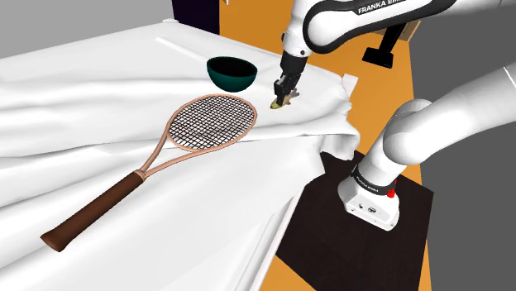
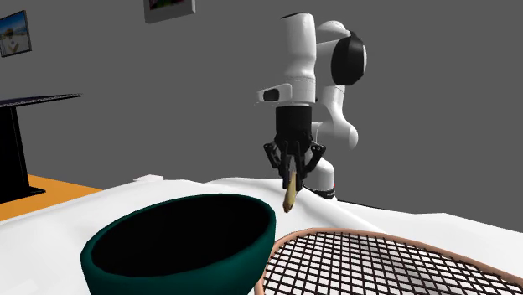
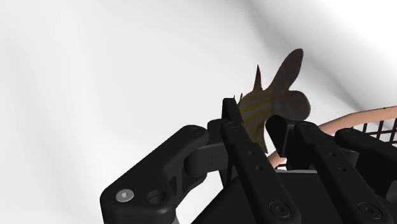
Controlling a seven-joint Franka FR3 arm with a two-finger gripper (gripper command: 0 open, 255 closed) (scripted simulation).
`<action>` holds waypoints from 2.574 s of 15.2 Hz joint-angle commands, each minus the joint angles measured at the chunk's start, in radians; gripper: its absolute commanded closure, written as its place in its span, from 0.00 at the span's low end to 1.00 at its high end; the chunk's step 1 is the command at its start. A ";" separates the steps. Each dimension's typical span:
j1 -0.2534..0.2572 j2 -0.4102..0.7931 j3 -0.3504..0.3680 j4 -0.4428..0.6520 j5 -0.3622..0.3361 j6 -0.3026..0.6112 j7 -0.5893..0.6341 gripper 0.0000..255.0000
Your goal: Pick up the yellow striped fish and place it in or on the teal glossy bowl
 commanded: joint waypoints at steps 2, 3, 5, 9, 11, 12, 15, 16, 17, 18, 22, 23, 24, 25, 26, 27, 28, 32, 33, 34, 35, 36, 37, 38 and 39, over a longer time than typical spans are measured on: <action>-0.002 -0.013 -0.004 0.033 -0.003 -0.048 0.000 1.00; -0.002 -0.018 -0.005 0.044 -0.004 -0.063 0.000 1.00; -0.003 -0.027 -0.006 0.065 -0.006 -0.093 0.001 1.00; -0.004 -0.040 -0.009 0.110 -0.009 -0.151 0.003 1.00; -0.004 -0.045 -0.011 0.134 -0.010 -0.179 0.004 1.00; -0.005 -0.047 -0.012 0.146 -0.011 -0.193 0.004 1.00; -0.005 -0.052 -0.014 0.183 -0.013 -0.235 0.005 1.00; -0.006 -0.053 -0.014 0.195 -0.013 -0.249 0.006 1.00; -0.006 -0.054 -0.015 0.208 -0.014 -0.263 0.006 1.00; -0.006 -0.055 -0.016 0.221 -0.015 -0.276 0.007 1.00; -0.007 -0.055 -0.018 0.275 -0.017 -0.330 0.009 1.00; -0.007 -0.055 -0.018 0.277 -0.017 -0.333 0.009 1.00; -0.011 -0.012 -0.018 0.309 -0.021 -0.322 0.007 1.00; -0.014 0.029 -0.019 0.341 -0.024 -0.312 0.006 1.00; -0.017 0.071 -0.018 0.374 -0.027 -0.304 0.005 1.00; -0.019 0.112 -0.018 0.409 -0.030 -0.298 0.004 1.00; -0.022 0.153 -0.018 0.444 -0.034 -0.293 0.004 1.00; -0.030 0.314 -0.018 0.599 -0.048 -0.286 0.004 1.00; -0.032 0.355 -0.018 0.641 -0.052 -0.288 0.004 1.00; -0.033 0.395 -0.018 0.684 -0.056 -0.291 0.004 1.00; -0.034 0.436 -0.017 0.729 -0.060 -0.295 0.005 1.00; -0.035 0.477 -0.017 0.775 -0.064 -0.301 0.005 1.00; -0.036 0.518 -0.017 0.824 -0.068 -0.308 0.006 1.00; -0.036 0.560 -0.017 0.874 -0.072 -0.317 0.007 1.00; -0.036 0.602 -0.017 0.926 -0.076 -0.327 0.007 1.00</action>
